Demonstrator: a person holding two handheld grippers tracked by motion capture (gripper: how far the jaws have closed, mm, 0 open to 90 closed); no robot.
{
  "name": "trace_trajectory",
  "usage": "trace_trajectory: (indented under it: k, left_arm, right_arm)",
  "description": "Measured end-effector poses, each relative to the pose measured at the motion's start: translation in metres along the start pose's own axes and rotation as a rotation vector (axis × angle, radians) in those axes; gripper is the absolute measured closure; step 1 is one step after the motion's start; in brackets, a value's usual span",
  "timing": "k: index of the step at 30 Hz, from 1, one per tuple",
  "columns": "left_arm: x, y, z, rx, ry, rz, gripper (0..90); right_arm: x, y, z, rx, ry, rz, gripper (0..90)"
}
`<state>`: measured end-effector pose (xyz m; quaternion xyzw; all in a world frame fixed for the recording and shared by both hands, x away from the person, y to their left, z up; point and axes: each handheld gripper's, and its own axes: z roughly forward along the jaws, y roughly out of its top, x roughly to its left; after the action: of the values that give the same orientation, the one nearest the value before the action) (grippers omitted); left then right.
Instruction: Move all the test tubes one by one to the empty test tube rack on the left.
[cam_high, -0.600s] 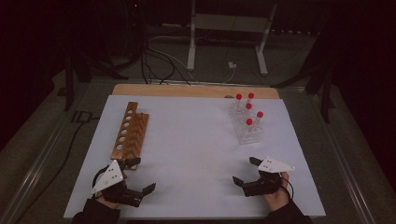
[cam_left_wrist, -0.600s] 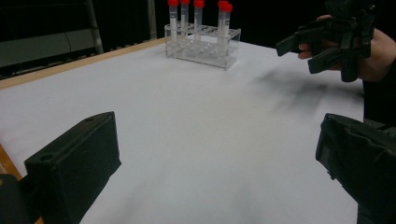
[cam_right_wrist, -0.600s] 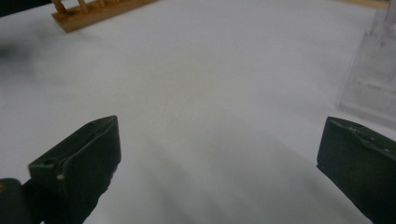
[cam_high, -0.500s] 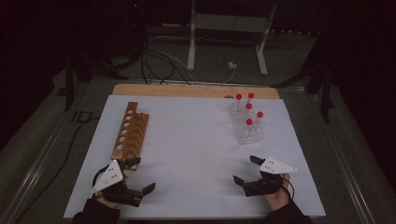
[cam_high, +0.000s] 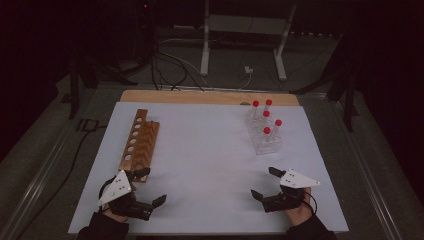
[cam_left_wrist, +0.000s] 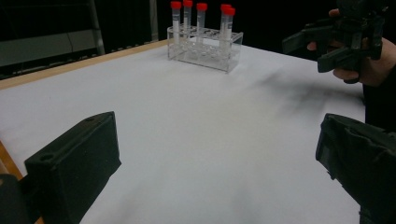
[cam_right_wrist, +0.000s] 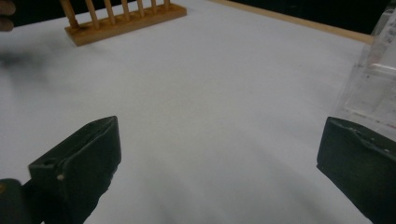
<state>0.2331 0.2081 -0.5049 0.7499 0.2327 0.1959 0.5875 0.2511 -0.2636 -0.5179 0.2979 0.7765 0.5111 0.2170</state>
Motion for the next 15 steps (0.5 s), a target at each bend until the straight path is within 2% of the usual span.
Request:
trace_trajectory:
  k: [3,5,9,13,15]
  left_arm:
    - [-0.001,0.0,0.0,0.0,-0.004,0.003,0.5]
    - [-0.001,0.0,0.0,0.001,-0.007,0.012,0.5]
    - [-0.001,0.0,-0.001,-0.003,-0.005,0.014,0.5]
    - [-0.002,0.0,-0.001,-0.003,-0.012,0.018,0.5]
    - [-0.003,0.001,-0.001,-0.003,-0.011,0.021,0.5]
  right_arm:
    - [0.002,0.0,0.001,0.028,-0.005,0.006,0.0]
    - [0.007,0.002,0.003,0.065,-0.019,-0.001,0.0]
    - [0.013,0.005,0.005,0.093,-0.035,0.001,0.0]
    - [0.017,0.007,0.006,0.106,-0.027,-0.007,0.0]
    - [0.017,0.011,0.004,0.077,-0.011,0.017,0.0]
